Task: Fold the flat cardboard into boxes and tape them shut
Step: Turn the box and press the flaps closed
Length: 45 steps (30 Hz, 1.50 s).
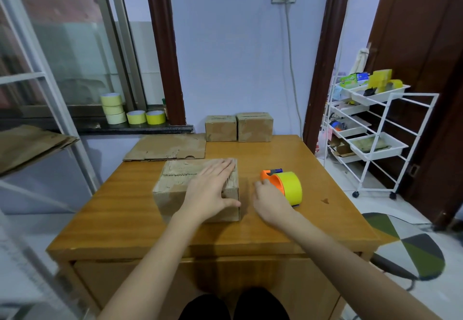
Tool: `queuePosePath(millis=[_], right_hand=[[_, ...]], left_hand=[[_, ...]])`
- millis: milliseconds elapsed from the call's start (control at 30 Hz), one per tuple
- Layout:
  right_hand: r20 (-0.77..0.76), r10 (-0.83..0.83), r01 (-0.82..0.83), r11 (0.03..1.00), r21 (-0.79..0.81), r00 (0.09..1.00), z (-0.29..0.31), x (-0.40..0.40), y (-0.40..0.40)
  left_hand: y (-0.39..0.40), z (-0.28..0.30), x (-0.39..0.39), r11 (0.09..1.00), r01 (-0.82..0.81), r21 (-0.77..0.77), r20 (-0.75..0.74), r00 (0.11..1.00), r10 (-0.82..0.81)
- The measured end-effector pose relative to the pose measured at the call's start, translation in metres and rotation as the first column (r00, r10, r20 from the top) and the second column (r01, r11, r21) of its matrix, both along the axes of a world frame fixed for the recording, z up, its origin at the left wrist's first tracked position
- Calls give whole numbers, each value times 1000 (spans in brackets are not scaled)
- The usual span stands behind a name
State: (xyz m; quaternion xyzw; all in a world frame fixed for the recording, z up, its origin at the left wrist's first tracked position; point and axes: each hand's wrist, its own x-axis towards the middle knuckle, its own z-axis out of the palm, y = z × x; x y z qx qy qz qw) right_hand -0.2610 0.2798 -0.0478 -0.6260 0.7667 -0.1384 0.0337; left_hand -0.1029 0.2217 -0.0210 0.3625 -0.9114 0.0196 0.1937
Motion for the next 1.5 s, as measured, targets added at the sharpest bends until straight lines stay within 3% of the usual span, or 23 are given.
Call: queuePosePath(millis=[100, 167, 233, 267, 433, 667, 867, 933, 967, 1000, 1067, 1100, 1133, 1233, 1300, 1400, 1500], right_hand=[[437, -51, 87, 994, -63, 898, 3, -5, -8], [702, -26, 115, 990, -80, 712, 9, -3, -12], [866, 15, 157, 982, -108, 500, 15, -3, -13], [895, 30, 174, 977, -120, 445, 19, -3, -12], [916, 89, 174, 970, -168, 392, 31, -4, -9], [930, 102, 223, 956, -189, 353, 30, -1, -12], [967, 113, 268, 948, -174, 228, 25, 1, -17], [968, 108, 257, 952, -166, 225, 24, 0, -19], [958, 97, 257, 952, -169, 271, 23, 0, -20], [915, 76, 259, 947, -191, 397, 24, 0, -21], [678, 37, 242, 919, -312, 734, 29, 2, -18], [553, 72, 188, 898, -399, 830, 34, 6, -14], [472, 149, 103, 878, -467, 869, 40, 13, -10], [395, 383, -161, 857, -490, 835, 61, 42, -3], [426, 430, -225, 864, -451, 796, 67, 60, -5], [431, 391, -197, 882, -428, 813, 60, 73, -10], [563, 379, -113, 887, -449, 734, 50, 71, -13]], left_hand=[[4, 11, 11, 999, 3, 32, -139, 990, 2], [8, 22, 17, 992, 36, 125, -279, 960, 0], [11, 29, 23, 971, 83, 223, -390, 921, 10], [12, 30, 25, 963, 101, 252, -417, 909, 14], [11, 28, 32, 938, 148, 314, -518, 855, 38], [10, 29, 34, 932, 166, 321, -527, 849, 30], [9, 30, 35, 928, 177, 328, -550, 834, 35], [8, 30, 35, 926, 177, 333, -551, 834, 39], [7, 29, 35, 926, 172, 336, -548, 835, 44], [6, 29, 35, 926, 164, 340, -542, 839, 50], [5, 29, 35, 926, 150, 346, -534, 843, 63], [4, 29, 35, 927, 149, 344, -533, 843, 63], [4, 29, 34, 929, 154, 337, -534, 844, 54], [4, 28, 31, 927, 189, 323, -540, 841, 17], [1, 26, 30, 929, 212, 304, -558, 830, -7], [-6, 23, 31, 933, 218, 286, -560, 828, -22], [-6, 24, 29, 936, 218, 278, -547, 837, -32]])
